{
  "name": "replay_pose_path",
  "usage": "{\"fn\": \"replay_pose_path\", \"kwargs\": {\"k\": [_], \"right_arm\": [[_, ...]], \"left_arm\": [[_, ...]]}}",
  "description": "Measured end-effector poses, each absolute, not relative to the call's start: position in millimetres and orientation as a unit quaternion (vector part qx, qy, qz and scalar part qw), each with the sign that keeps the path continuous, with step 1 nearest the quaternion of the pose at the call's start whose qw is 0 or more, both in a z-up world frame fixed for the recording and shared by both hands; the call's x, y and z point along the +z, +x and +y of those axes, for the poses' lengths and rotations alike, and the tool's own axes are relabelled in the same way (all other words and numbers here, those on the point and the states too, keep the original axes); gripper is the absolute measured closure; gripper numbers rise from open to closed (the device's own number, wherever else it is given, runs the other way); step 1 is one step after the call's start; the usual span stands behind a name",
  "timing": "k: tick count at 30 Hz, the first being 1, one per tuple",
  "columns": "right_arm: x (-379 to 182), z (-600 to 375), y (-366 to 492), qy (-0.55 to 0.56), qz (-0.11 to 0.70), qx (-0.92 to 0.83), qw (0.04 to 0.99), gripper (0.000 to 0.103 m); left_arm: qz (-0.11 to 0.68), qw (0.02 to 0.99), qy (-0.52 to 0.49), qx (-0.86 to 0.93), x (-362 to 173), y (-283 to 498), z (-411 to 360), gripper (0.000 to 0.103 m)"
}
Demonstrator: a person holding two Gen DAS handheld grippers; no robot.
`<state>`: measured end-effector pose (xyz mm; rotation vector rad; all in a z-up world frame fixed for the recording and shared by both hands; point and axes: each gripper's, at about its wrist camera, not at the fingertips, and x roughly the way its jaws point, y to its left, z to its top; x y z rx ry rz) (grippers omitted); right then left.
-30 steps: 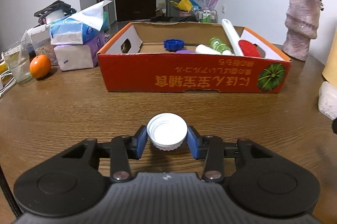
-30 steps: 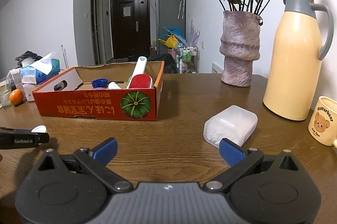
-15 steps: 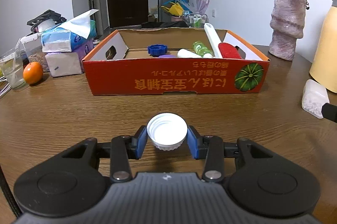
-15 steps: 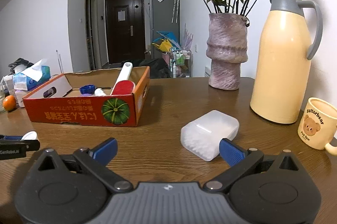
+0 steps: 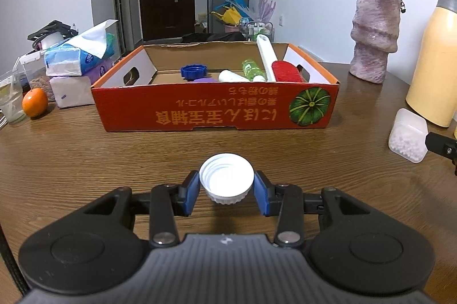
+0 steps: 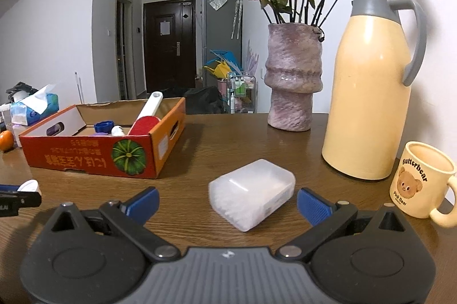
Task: Organize rigid objects
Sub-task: 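Grasp the frosted plastic container with the right tool while the left holds the cap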
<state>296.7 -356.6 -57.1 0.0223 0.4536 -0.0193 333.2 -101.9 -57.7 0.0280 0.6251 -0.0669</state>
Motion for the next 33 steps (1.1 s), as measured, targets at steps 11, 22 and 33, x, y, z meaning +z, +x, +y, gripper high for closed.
{"fn": "replay_pose_path", "kwargs": {"k": [11, 22, 33], "right_arm": [[-70, -387, 316, -0.02, 0.249, 0.023, 0.968, 0.0], [-82, -401, 346, -0.061, 0.269, 0.068, 0.959, 0.0], [-91, -404, 383, -0.069, 0.291, 0.106, 0.948, 0.0]], "left_arm": [[0.31, 0.95, 0.014, -0.037, -59, 337, -131, 0.062], [0.314, 0.949, 0.014, -0.036, -62, 345, -158, 0.062], [0.321, 0.947, 0.004, -0.023, -65, 362, -163, 0.062]]}}
